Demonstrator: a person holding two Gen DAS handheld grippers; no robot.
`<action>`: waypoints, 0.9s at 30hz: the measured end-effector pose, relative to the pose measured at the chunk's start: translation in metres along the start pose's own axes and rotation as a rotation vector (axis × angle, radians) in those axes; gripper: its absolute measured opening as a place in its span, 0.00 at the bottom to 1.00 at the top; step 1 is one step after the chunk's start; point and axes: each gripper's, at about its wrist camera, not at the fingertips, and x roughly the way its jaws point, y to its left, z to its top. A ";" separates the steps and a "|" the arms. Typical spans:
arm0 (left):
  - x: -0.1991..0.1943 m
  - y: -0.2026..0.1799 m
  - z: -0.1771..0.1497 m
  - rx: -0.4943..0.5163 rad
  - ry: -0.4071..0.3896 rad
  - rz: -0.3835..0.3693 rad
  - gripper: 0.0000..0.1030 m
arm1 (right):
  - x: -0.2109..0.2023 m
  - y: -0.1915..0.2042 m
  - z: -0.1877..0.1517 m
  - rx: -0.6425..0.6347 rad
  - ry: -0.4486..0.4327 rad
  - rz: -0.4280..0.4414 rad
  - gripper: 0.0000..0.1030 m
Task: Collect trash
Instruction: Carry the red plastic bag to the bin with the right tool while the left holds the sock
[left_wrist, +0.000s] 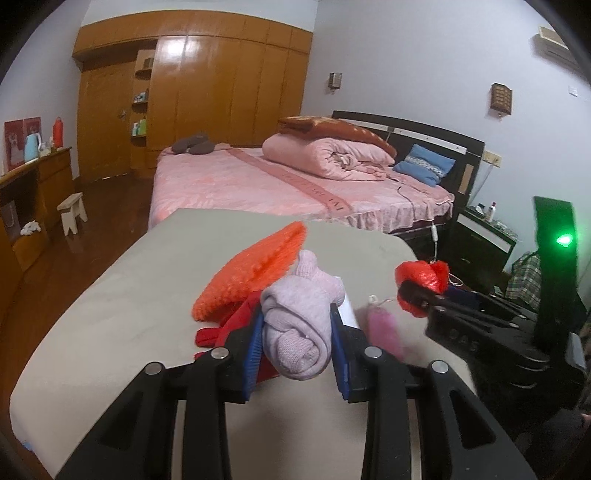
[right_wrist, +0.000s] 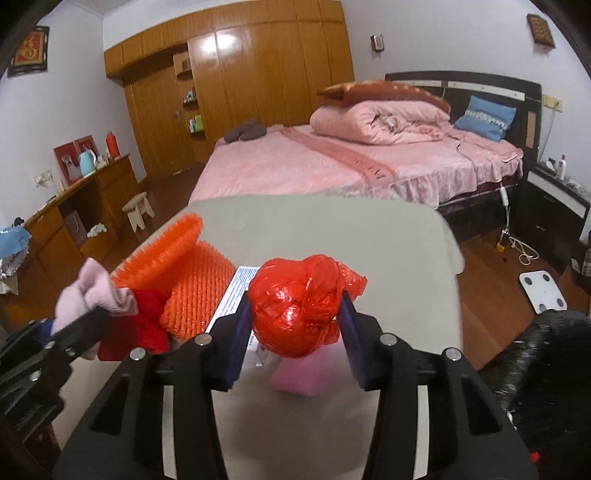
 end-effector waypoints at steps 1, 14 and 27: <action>-0.002 -0.002 0.000 0.002 -0.003 -0.003 0.32 | -0.006 -0.004 0.000 0.008 -0.007 -0.001 0.43; -0.023 -0.054 0.005 0.064 -0.037 -0.085 0.32 | -0.093 -0.052 -0.020 0.077 -0.058 -0.076 0.44; -0.035 -0.131 -0.003 0.134 -0.021 -0.234 0.32 | -0.159 -0.107 -0.047 0.120 -0.094 -0.224 0.45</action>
